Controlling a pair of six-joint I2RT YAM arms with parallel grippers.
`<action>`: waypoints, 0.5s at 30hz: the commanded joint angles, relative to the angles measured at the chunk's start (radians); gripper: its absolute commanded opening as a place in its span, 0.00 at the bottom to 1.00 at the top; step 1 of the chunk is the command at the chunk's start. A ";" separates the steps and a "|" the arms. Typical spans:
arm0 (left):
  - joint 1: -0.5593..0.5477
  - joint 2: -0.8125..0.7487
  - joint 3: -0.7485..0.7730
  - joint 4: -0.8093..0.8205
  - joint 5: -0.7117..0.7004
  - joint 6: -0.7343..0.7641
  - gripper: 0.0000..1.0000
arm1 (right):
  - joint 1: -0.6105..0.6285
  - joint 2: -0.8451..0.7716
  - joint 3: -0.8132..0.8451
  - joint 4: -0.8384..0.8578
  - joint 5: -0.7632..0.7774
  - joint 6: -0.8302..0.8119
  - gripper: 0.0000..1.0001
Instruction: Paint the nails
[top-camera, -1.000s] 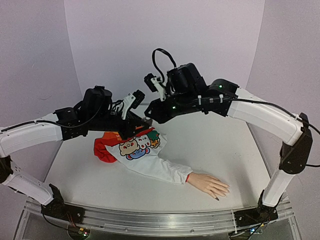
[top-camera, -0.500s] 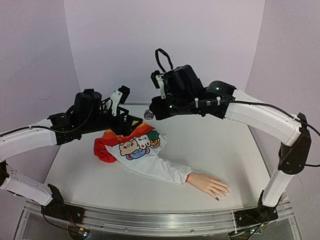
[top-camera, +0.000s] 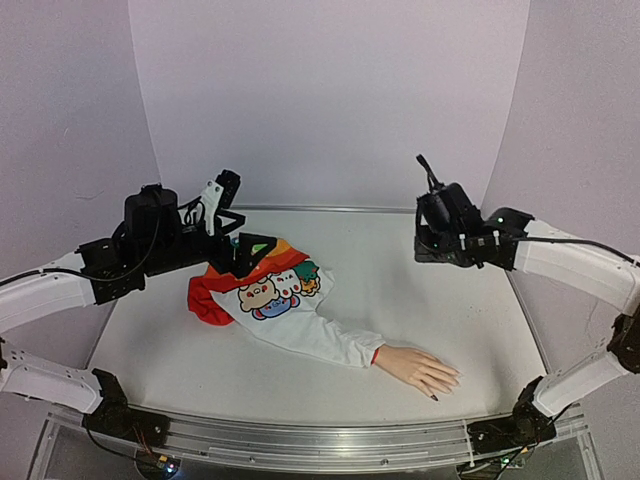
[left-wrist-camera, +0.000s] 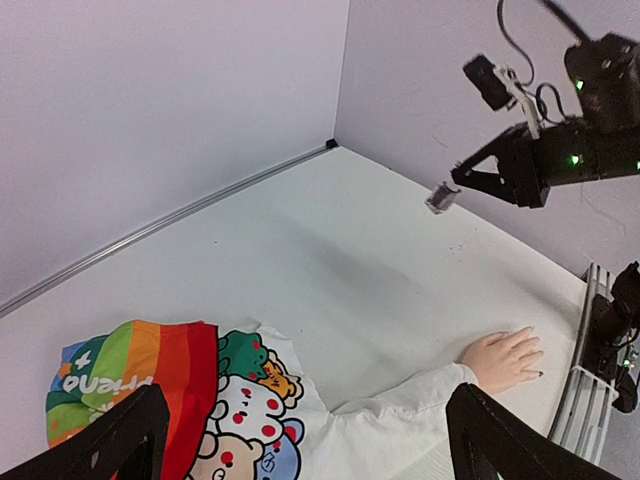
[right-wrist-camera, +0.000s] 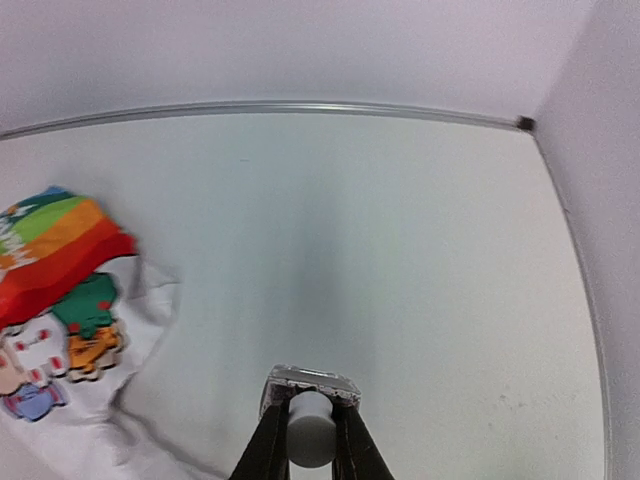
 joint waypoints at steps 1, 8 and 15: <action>0.001 -0.058 -0.003 0.055 -0.130 0.016 1.00 | -0.114 -0.103 -0.197 -0.008 0.133 0.145 0.00; 0.001 -0.100 -0.028 0.086 -0.262 0.006 1.00 | -0.250 -0.142 -0.378 -0.010 0.128 0.320 0.00; 0.001 -0.120 -0.029 0.069 -0.287 -0.005 1.00 | -0.309 -0.074 -0.411 -0.011 0.150 0.431 0.00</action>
